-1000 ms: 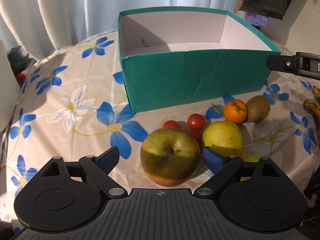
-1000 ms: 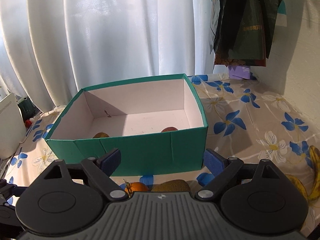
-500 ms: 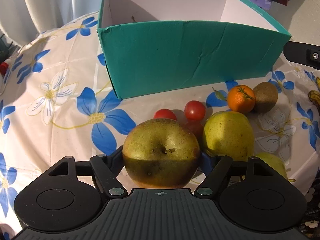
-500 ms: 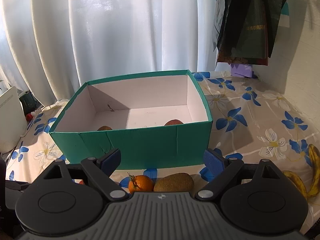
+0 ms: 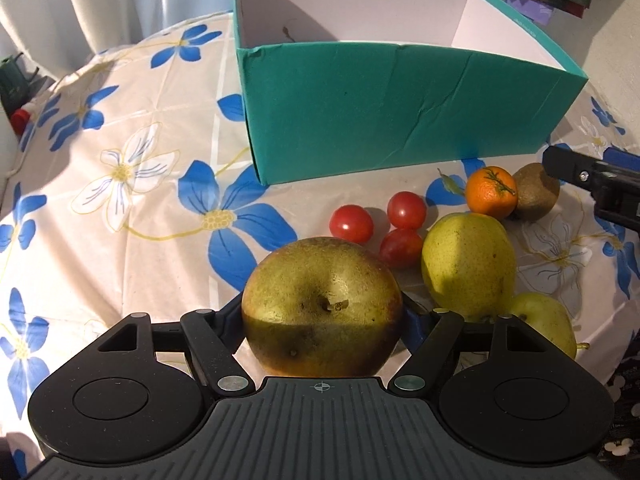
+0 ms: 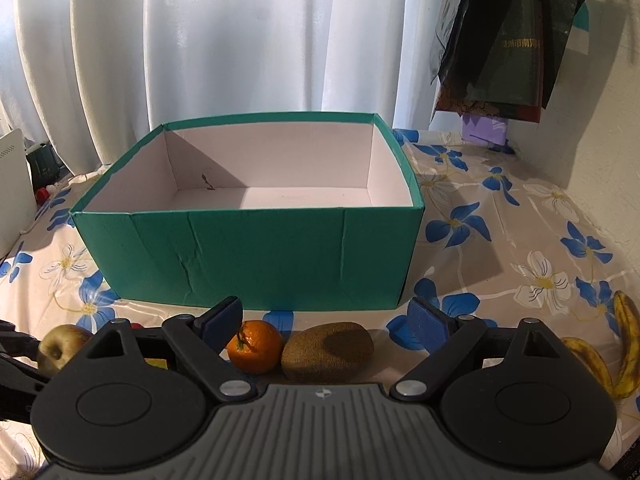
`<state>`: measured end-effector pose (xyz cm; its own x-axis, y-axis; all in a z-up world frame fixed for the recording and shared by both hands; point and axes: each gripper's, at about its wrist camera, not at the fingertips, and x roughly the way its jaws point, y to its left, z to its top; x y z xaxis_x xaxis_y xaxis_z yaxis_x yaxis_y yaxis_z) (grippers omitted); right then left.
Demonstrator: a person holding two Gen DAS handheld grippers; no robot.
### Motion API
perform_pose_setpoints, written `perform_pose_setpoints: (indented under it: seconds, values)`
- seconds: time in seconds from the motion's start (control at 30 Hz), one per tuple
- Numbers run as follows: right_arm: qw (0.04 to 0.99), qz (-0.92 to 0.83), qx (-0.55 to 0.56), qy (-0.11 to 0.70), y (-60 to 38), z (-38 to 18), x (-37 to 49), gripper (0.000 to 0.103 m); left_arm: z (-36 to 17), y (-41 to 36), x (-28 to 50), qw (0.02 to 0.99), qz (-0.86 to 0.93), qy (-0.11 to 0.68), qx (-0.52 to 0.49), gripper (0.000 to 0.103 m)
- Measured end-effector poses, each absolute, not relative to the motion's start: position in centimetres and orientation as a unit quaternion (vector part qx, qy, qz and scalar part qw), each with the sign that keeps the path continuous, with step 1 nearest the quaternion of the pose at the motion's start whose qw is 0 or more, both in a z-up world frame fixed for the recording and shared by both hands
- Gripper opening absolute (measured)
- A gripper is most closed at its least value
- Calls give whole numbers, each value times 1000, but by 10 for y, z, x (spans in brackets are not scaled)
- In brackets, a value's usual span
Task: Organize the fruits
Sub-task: 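Grasp the green-yellow apple with the left tool while the right tool grasps the mandarin, then carry the green-yellow apple into the box with the left tool and release it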
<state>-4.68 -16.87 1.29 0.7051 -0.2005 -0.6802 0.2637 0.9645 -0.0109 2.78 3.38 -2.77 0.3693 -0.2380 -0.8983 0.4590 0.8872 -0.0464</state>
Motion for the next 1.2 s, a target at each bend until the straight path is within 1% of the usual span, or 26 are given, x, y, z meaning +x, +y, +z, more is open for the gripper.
perform_pose_setpoints:
  seconds: [0.13,0.3,0.57,0.6,0.63,0.67,0.73,0.83,0.97,1.1,1.2]
  values:
    - [910,-126,59,391,-176,-4,-39,90,-18,38,26,826,-214,512,102,78]
    - [902,-121,49,412,-178,-15,-33,90,-8,37,24,830,-220,503,99,78]
    - [915,-85,41,393,-166,-6,-30,90,1,38,24,835,-218,496,89,78]
    - [917,-77,32,390,-162,-6,-28,88,1,38,24,836,-217,497,89,78]
    - [918,-67,22,391,-157,-7,-27,82,1,39,24,836,-216,497,88,78]
    - [918,-60,18,392,-154,-8,-25,73,1,39,24,836,-215,497,86,78]
    - [915,-45,20,401,-149,-11,-19,62,1,40,25,836,-213,499,84,78]
    - [911,-33,19,411,-144,-16,-12,60,1,42,26,837,-210,499,83,78]
    - [905,-19,11,424,-138,-21,-7,48,3,42,28,838,-207,498,81,78]
    - [900,-23,-3,435,-134,-27,-3,47,3,41,31,838,-206,499,79,78]
    - [897,-26,18,442,-140,-29,0,47,3,41,32,837,-208,500,79,78]
